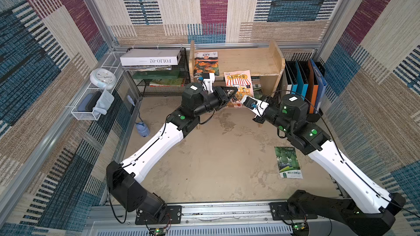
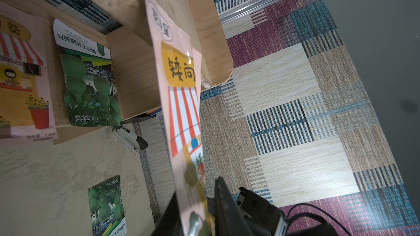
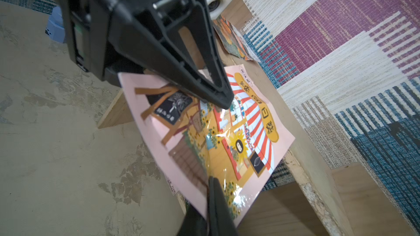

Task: Take the seed bag off the shelf
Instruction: Pick up the seed packet from the shelf.

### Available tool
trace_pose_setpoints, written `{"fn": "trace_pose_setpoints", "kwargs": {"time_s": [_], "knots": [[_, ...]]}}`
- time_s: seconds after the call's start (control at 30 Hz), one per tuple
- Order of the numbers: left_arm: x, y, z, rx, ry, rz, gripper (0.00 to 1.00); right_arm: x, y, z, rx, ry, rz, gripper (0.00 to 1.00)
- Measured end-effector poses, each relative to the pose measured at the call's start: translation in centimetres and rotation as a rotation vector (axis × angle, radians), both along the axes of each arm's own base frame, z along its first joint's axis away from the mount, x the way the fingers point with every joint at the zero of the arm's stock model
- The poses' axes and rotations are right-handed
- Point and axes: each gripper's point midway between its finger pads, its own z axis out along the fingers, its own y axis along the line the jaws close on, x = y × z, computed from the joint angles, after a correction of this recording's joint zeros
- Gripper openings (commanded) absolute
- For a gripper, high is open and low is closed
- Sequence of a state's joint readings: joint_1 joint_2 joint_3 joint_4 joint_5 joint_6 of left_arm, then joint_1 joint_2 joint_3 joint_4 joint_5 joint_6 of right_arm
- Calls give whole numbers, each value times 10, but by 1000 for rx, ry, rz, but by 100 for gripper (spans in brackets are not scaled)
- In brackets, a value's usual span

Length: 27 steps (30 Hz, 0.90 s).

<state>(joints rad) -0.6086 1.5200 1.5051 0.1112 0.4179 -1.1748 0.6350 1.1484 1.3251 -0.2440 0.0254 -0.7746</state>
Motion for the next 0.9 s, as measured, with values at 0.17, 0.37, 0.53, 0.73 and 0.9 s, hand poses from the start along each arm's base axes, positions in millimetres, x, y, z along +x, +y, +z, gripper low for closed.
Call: {"fn": "trace_pose_setpoints", "kwargs": {"time_s": [0.17,0.37,0.53,0.73,0.9], "knots": [[-1,-1,-1,3,2,-8,0,-2,-1,-1,-4,5,0,0],[-2,-2,-3,5,6,-16,0,-4,-3,-1,-2,9,-5,37],[-3,-1,-11,15,18,-14,0,-10,-11,1,14,20,-30,56],[-14,9,-21,46,-3,4,0,-29,-26,4,65,68,-50,60],[-25,22,-38,95,-14,44,0,-48,-40,6,123,117,-65,61]]}}
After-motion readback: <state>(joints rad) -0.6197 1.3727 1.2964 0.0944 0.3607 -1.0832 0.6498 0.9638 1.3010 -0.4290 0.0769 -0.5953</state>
